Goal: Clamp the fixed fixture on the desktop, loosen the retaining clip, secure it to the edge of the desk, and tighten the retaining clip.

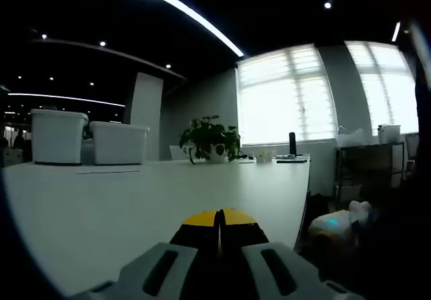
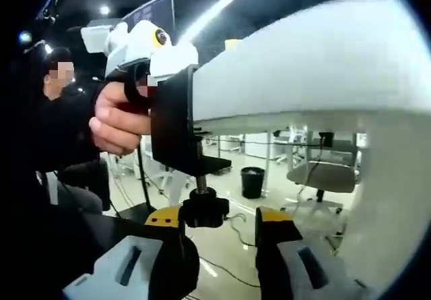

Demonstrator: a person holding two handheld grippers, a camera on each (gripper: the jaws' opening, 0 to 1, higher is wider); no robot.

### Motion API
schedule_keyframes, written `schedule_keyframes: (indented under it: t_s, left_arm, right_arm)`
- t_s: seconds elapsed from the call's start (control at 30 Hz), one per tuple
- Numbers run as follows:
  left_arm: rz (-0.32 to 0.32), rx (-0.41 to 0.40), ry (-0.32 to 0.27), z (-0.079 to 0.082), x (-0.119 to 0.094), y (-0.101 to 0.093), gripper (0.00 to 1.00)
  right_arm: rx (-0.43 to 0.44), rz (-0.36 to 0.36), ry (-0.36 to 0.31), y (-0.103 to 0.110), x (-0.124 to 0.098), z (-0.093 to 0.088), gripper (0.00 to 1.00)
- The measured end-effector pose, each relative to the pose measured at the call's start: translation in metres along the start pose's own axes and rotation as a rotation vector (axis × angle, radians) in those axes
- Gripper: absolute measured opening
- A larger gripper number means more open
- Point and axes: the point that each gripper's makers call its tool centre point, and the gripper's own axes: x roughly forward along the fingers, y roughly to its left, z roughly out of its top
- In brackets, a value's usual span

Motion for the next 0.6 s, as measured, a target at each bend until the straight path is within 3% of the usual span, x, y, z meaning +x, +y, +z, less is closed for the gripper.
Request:
schedule_keyframes:
  t_s: [0.17, 0.23, 0.33, 0.4, 0.6]
  left_arm:
    - [0.004, 0.001, 0.0, 0.0, 0.0, 0.004, 0.01]
    - [0.004, 0.001, -0.001, 0.0, 0.0, 0.004, 0.01]
    - [0.004, -0.001, 0.0, 0.0, -0.001, 0.004, 0.01]
    - [0.003, 0.0, -0.001, 0.0, -0.001, 0.005, 0.01]
    - [0.003, 0.007, -0.007, 0.0, 0.0, 0.005, 0.01]
  right_arm:
    - [-0.084, -0.148, 0.073, 0.0, 0.003, -0.001, 0.43]
    - [-0.045, -0.231, 0.064, -0.001, 0.005, 0.006, 0.44]
    - [-0.042, -0.275, 0.054, 0.008, 0.002, 0.013, 0.42]
    - [0.022, -0.312, 0.05, 0.014, -0.002, 0.011, 0.44]
    - [0.054, -0.491, 0.087, 0.015, -0.008, -0.004, 0.48]
